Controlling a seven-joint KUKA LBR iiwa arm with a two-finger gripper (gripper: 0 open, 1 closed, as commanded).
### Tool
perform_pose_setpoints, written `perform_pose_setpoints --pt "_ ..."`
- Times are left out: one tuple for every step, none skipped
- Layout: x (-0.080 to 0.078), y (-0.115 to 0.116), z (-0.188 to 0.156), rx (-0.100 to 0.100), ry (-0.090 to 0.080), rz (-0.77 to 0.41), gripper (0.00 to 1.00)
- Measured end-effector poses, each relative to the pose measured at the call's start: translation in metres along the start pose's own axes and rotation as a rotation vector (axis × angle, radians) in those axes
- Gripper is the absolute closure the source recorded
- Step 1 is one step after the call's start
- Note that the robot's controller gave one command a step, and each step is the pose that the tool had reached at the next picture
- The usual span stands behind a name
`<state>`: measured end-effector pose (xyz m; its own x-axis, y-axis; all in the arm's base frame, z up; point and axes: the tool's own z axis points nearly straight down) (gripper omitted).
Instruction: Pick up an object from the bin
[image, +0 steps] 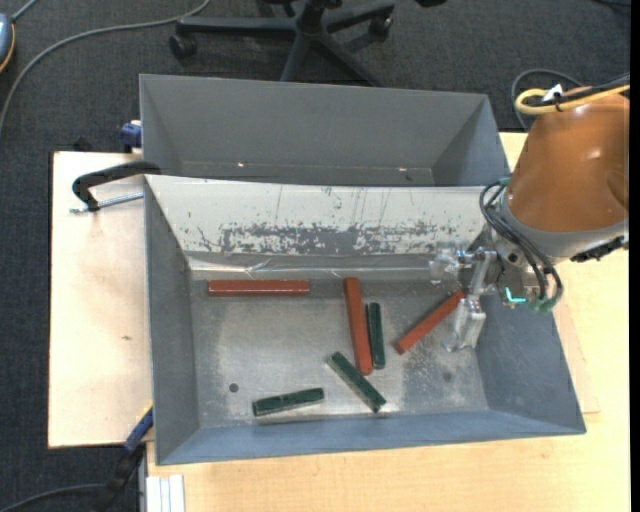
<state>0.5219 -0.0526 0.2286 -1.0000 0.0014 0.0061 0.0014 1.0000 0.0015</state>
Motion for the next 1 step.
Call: perform_pose_setpoints --pt "-0.0015 0.0001 -0.0038 0.001 -0.008 -0.001 0.0"
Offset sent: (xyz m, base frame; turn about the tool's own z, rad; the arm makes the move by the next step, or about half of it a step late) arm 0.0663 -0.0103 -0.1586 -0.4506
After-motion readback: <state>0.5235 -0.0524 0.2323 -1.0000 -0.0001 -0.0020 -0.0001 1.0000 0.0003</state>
